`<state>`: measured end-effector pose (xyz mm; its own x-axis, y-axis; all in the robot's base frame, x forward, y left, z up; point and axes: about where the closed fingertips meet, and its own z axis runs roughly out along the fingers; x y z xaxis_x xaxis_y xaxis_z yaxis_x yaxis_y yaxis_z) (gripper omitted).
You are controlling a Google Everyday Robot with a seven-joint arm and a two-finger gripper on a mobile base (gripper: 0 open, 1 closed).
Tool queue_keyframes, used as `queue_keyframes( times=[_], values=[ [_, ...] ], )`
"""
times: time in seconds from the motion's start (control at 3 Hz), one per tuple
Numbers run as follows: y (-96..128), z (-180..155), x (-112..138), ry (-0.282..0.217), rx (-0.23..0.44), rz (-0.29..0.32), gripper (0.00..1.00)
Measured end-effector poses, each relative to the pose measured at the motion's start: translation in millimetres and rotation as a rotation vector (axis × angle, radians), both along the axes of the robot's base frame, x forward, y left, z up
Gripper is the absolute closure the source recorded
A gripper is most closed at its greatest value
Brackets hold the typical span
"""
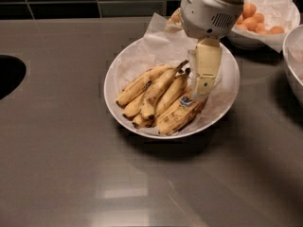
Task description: Pick banana from white bowl
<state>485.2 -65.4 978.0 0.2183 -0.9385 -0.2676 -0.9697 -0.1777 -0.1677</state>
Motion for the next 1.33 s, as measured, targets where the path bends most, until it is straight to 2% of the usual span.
queue_keyframes(
  times=[0.33, 0.67, 1.0, 1.33],
  values=[
    [4, 1, 4, -0.017, 0.011, -0.001, 0.0],
    [9, -5, 7, 0.0, 0.021, 0.016, 0.07],
    [12, -15, 4, 0.045, 0.029, 0.034, 0.26],
    [15, -30, 4, 0.1, 0.051, 0.06, 0.38]
  ],
)
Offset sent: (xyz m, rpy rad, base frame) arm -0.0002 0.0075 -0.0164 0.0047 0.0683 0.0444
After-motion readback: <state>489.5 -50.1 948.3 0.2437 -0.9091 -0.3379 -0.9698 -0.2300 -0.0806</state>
